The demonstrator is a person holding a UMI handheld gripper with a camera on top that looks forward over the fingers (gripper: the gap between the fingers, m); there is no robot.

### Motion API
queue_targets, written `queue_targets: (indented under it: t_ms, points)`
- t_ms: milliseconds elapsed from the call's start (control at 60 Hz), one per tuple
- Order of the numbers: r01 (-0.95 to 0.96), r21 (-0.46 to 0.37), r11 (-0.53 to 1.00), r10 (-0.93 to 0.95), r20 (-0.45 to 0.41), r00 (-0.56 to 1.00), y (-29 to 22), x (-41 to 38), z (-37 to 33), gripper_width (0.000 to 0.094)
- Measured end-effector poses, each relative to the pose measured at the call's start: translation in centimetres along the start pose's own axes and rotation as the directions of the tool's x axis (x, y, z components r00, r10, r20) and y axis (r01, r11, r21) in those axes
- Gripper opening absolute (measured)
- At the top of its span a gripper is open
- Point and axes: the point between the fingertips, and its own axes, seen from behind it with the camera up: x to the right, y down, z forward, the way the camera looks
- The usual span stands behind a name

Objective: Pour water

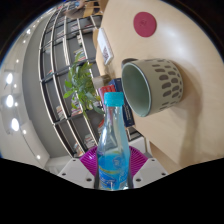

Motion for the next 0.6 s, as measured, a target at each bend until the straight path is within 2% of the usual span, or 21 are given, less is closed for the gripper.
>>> queue_targets:
  t_ms: [183, 317, 483, 600]
  points:
    - [-0.279, 0.016, 0.960, 0.278, 0.055, 0.959, -1.2, -2.6, -0.8, 0.0391]
    - [-0.379, 0.009, 0.925, 0.377, 0.075, 0.923, -2.3, -3.8, -0.6, 0.0391]
    - [-0.393, -0.027, 0.919, 0.393, 0.009, 0.919, -1.0, -3.9, -1.9, 0.0392]
    - [-0.221, -0.034, 0.975, 0.222, 0.035, 0.974, -1.4, -5.3, -0.4, 0.0393]
